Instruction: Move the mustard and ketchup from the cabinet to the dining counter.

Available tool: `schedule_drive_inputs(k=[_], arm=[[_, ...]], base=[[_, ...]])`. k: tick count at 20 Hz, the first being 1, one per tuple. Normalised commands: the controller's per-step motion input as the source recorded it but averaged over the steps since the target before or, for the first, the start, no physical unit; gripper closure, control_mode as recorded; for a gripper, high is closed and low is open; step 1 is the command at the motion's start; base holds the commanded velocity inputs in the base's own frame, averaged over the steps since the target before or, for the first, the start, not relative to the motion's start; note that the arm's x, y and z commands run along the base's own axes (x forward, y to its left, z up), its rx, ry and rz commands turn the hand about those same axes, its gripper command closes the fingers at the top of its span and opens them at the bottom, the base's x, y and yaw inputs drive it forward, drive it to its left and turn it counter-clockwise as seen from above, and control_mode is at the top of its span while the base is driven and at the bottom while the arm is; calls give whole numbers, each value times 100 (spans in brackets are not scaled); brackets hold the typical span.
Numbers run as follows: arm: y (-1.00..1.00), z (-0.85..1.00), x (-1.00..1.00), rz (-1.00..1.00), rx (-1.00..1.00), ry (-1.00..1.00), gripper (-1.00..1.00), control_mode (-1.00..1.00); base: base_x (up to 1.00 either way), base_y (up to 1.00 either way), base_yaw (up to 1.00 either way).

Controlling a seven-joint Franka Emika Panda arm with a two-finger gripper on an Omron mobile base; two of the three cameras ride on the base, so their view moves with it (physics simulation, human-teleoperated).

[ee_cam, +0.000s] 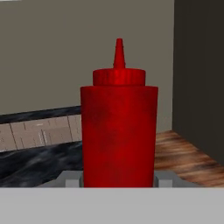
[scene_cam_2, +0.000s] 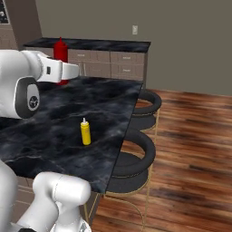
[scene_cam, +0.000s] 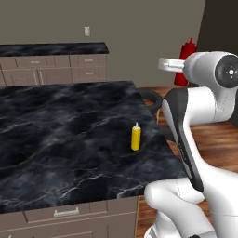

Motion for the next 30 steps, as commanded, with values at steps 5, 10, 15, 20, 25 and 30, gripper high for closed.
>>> schedule_drive_inputs(k=[5,10,15,20,25,30], arm=[[0,0,0,0,0,0,100,-100],[-9,-7,-4,29,0,1,100,-100],[-17,-20,-2,76,0,1,100,-100],[-21,-32,0,76,0,0,100,-100],[-14,-28,-3,52,1,2,100,-100],[-11,-44,-1,34,2,-1,100,-100]], base=[[0,0,0],[0,0,0],[0,0,0],[0,0,0],[0,0,0],[0,0,0]])
